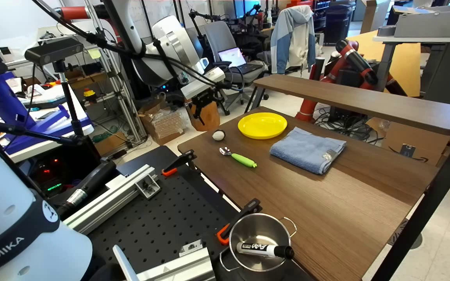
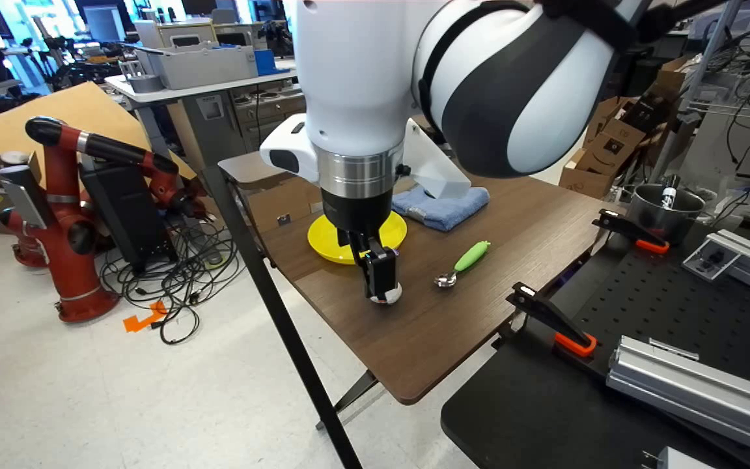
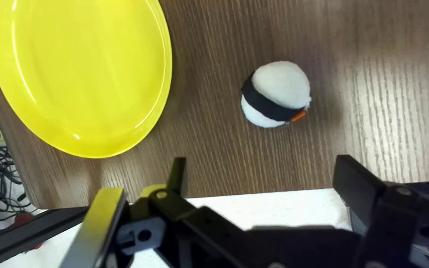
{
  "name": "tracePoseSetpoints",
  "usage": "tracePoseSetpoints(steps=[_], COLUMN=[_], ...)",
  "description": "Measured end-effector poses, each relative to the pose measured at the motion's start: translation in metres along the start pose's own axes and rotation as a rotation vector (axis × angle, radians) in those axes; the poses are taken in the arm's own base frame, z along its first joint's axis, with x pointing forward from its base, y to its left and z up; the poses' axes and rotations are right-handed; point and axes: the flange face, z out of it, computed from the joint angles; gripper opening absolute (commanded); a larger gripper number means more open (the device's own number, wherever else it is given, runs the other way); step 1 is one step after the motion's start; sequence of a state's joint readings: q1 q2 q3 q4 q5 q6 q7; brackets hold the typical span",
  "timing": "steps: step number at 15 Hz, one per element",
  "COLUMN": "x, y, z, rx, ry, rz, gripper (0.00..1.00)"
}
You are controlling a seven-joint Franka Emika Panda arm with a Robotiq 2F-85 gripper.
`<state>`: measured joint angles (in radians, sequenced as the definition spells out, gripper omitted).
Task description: Place the white plush toy on the yellow plate
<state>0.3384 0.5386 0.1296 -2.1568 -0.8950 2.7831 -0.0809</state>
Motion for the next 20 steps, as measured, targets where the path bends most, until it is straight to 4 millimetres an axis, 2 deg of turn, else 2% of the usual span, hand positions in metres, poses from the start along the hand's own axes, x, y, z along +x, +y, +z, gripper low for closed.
tracePoseSetpoints(steps=[15, 20], x=[-0.001, -0.010], y=[0.000, 0.000], z=[0.001, 0.017], rx=[0.006, 0.048], ry=[-0.002, -0.019], rz=[0.000, 0.001], gripper=[1.00, 1.00])
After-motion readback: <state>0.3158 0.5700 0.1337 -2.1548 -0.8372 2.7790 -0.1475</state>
